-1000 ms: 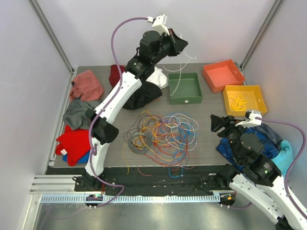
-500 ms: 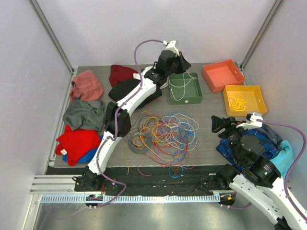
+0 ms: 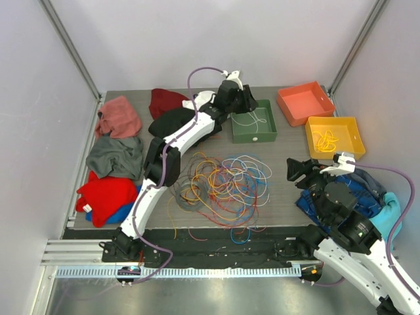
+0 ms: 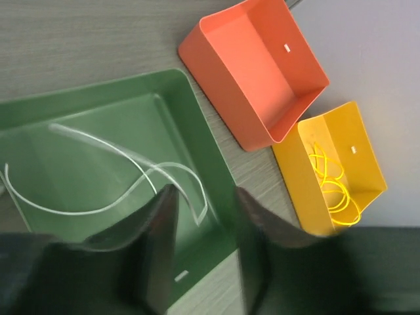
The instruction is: Untangle the cables
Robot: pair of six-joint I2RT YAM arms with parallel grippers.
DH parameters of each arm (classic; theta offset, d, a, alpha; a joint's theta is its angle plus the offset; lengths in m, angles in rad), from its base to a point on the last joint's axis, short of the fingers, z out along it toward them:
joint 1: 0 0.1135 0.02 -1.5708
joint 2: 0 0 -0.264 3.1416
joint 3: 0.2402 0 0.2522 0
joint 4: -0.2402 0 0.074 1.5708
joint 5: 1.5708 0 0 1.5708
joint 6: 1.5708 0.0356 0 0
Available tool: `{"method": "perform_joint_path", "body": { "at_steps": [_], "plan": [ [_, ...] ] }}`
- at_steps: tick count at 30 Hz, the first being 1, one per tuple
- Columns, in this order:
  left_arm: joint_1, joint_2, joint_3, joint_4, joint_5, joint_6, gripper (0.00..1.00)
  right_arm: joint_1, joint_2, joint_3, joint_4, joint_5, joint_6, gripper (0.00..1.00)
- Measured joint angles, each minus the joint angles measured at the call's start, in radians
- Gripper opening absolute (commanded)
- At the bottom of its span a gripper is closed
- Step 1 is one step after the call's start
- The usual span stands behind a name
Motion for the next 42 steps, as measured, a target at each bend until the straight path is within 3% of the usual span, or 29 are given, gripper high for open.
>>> {"method": "perform_joint_path", "body": {
  "at_steps": [3, 4, 6, 13, 17, 23, 27, 32, 36, 42],
  "plan": [
    [0.0, 0.0, -0.002, -0.032, 0.0, 0.002, 0.78, 0.0, 0.002, 0.0, 0.0, -0.004, 0.01, 0.61],
    [0.0, 0.0, -0.002, -0.034, 0.001, 0.003, 0.9, 0.0, 0.002, 0.0, 0.0, -0.006, 0.013, 0.61],
    [0.0, -0.001, -0.006, -0.032, -0.001, 0.005, 0.99, 0.0, 0.002, 0.0, -0.003, -0.007, 0.021, 0.61],
    [0.0, -0.106, -0.071, -0.052, -0.042, 0.035, 1.0, 0.0, 0.003, 0.0, -0.009, -0.007, 0.029, 0.61],
    [0.0, -0.288, -0.146, -0.07, -0.056, 0.053, 0.98, 0.0, 0.024, -0.002, -0.001, -0.021, 0.044, 0.64],
    [-0.046, -0.758, -0.674, 0.002, -0.211, 0.052, 0.95, 0.0, 0.106, -0.047, 0.035, -0.104, 0.075, 0.71],
    [-0.163, -0.877, -0.917, -0.013, -0.331, 0.04, 0.95, 0.0, 0.259, -0.056, 0.055, -0.179, 0.101, 0.72],
    [-0.279, -0.893, -1.15, -0.097, -0.384, 0.006, 0.93, 0.0, 0.344, -0.074, 0.062, -0.195, 0.112, 0.73],
    [-0.277, -1.002, -1.309, -0.14, -0.419, -0.023, 0.93, 0.0, 0.344, -0.077, 0.079, -0.215, 0.099, 0.73],
    [-0.272, -1.201, -1.395, -0.117, -0.439, -0.08, 0.91, 0.0, 0.435, -0.088, 0.13, -0.298, 0.102, 0.72]
  ]
}}
